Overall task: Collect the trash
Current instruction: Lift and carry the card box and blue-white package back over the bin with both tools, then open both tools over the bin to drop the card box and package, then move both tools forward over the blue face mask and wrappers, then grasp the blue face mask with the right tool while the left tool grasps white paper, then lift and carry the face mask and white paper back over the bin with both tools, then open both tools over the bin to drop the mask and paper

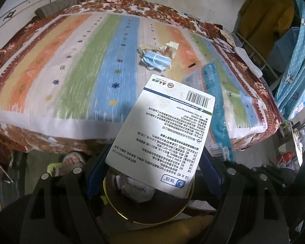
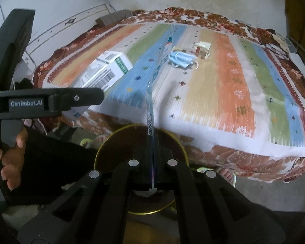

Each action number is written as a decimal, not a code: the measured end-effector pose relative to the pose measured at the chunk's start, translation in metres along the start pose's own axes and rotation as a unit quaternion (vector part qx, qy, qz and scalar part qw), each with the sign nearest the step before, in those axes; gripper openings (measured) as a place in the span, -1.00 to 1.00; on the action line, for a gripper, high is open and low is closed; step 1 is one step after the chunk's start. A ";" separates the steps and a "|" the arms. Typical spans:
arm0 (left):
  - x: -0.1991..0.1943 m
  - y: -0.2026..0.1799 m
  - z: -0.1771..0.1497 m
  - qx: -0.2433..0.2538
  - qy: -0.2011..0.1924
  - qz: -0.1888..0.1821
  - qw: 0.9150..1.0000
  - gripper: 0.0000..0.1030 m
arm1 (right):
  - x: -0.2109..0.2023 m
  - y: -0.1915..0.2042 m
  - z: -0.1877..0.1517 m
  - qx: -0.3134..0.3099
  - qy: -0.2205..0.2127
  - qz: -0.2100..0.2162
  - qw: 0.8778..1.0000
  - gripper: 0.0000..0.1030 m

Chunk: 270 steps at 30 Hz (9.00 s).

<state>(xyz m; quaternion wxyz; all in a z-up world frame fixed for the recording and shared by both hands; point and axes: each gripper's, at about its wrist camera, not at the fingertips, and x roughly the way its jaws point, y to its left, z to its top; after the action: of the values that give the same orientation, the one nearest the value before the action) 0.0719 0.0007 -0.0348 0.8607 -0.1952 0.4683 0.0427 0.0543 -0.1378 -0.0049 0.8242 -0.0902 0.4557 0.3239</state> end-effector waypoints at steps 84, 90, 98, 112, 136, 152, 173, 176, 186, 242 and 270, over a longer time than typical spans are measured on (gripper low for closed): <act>0.105 0.072 0.162 -0.100 0.027 -0.023 0.994 0.89 | 0.112 -0.112 0.155 0.131 0.032 0.047 0.990 0.70; 0.133 0.085 0.185 -0.088 0.027 -0.037 0.995 0.89 | 0.136 -0.134 0.168 0.165 0.025 0.067 0.984 0.70; 0.167 0.087 0.209 -0.073 0.029 -0.073 0.994 0.81 | 0.168 -0.159 0.178 0.216 0.025 0.096 0.971 0.63; 0.216 0.084 0.238 -0.064 0.038 -0.101 0.992 0.34 | 0.234 -0.189 0.192 0.280 0.061 0.137 0.948 0.19; 0.271 0.079 0.247 -0.119 0.041 -0.133 0.983 -0.69 | 0.275 -0.188 0.203 0.304 0.089 0.187 0.930 -0.61; 0.241 0.082 0.253 -0.095 0.016 -0.078 0.992 -0.90 | 0.241 -0.186 0.212 0.261 0.070 0.152 0.951 -0.97; 0.136 0.054 0.228 -0.018 -0.011 0.007 1.000 -0.90 | 0.158 -0.153 0.204 0.157 0.052 0.050 0.985 -0.97; 0.127 0.052 0.220 -0.015 0.001 0.020 1.000 -0.90 | 0.149 -0.149 0.200 0.150 0.052 0.045 0.986 -0.97; 0.085 0.038 0.191 -0.002 -0.004 0.050 0.999 -0.90 | 0.105 -0.121 0.181 0.100 0.035 0.003 0.994 -0.97; -0.022 -0.024 -0.009 0.087 -0.064 0.052 0.993 -0.90 | -0.001 0.005 0.006 -0.016 0.008 0.020 1.000 -0.97; -0.008 0.002 0.001 0.010 -0.022 0.011 1.000 0.13 | 0.013 -0.020 0.010 0.055 0.044 0.039 0.997 -0.31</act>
<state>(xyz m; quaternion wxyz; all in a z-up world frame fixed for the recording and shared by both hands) 0.0678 0.0043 -0.0283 0.8721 -0.1808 0.4517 0.0515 0.0788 -0.1431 -0.0127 0.7936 -0.0411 0.5120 0.3262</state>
